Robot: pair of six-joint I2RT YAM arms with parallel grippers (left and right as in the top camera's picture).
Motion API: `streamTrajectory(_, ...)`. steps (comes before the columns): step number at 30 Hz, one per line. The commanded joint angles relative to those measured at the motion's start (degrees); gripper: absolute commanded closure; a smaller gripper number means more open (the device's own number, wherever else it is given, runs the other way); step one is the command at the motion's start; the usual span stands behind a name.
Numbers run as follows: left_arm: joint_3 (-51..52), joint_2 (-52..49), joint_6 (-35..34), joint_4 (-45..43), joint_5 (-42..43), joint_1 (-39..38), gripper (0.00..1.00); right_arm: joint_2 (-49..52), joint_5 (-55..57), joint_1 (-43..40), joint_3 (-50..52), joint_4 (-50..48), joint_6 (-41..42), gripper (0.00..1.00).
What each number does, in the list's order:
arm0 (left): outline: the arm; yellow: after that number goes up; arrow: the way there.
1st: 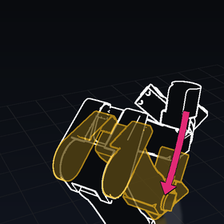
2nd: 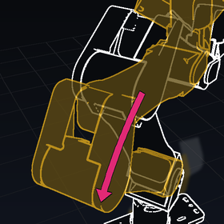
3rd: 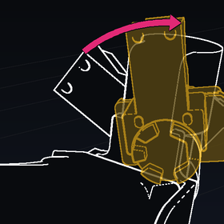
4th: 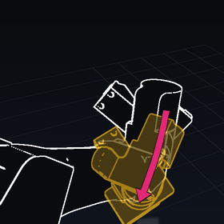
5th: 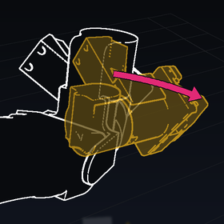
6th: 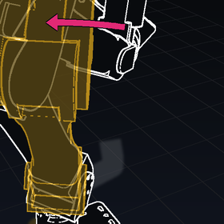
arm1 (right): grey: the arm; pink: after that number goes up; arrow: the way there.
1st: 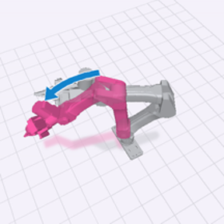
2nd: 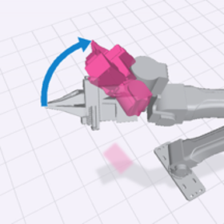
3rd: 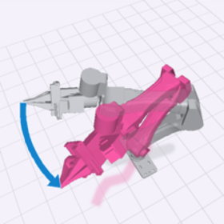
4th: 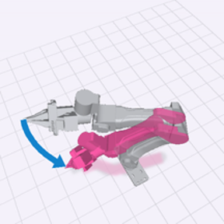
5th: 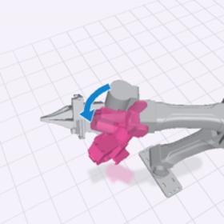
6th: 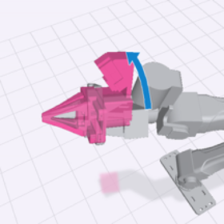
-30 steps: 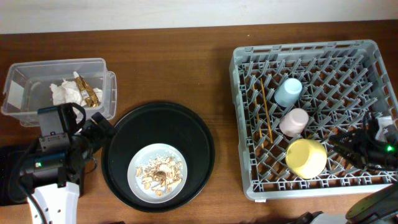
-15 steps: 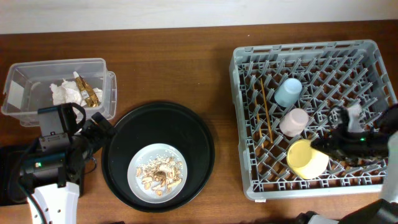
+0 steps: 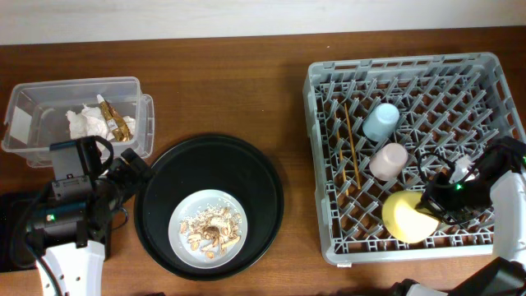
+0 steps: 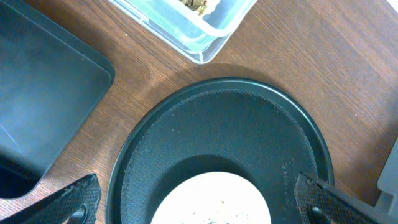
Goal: Sort waste into correct bins and load items into the dishwasher rack
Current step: 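Release the bowl and raise the right gripper above the rack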
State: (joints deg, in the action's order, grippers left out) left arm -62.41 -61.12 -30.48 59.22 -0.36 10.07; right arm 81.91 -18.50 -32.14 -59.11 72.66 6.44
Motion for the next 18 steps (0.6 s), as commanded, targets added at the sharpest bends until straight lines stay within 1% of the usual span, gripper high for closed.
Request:
streamTrajectory(1, 0.02, 0.13, 0.31, 0.04, 0.42, 0.13, 0.01, -0.46, 6.78, 0.37, -3.91, 0.79, 5.16, 0.96)
streamTrajectory(7, 0.02, 0.13, 0.31, 0.02, 0.42, 0.13, 0.01, -2.97, 5.42, 1.33, -9.53, 5.16, 4.74, 0.96)
streamTrajectory(10, 0.02, 0.13, 0.33, 0.02, 0.42, 0.13, 0.01, -6.95, 0.55, 4.74, -9.6, 5.31, 3.17, 0.96)
streamTrajectory(12, 0.02, 0.13, 0.31, 0.04, 0.42, 0.13, 0.01, -10.51, -5.14, 9.22, -9.6, 4.87, 0.96, 0.96)
streamTrajectory(14, 0.02, 0.13, 0.31, 0.02, 0.42, 0.13, 0.01, -13.46, -12.17, 15.65, -9.6, 3.61, 0.02, 0.84)
streamTrajectory(15, 0.02, 0.13, 0.31, 0.04, 0.42, 0.13, 0.01, -14.43, -15.06, 19.37, -9.6, 2.47, -0.17, 0.74)
streamTrajectory(16, 0.02, 0.13, 0.31, 0.02, 0.42, 0.13, 0.01, -14.93, -16.46, 22.69, -9.6, 1.38, -0.13, 0.68)
streamTrajectory(18, 0.02, 0.13, 0.31, 0.04, 0.42, 0.13, 0.01, -15.15, -16.83, 31.91, -9.57, -1.22, 0.87, 0.48)
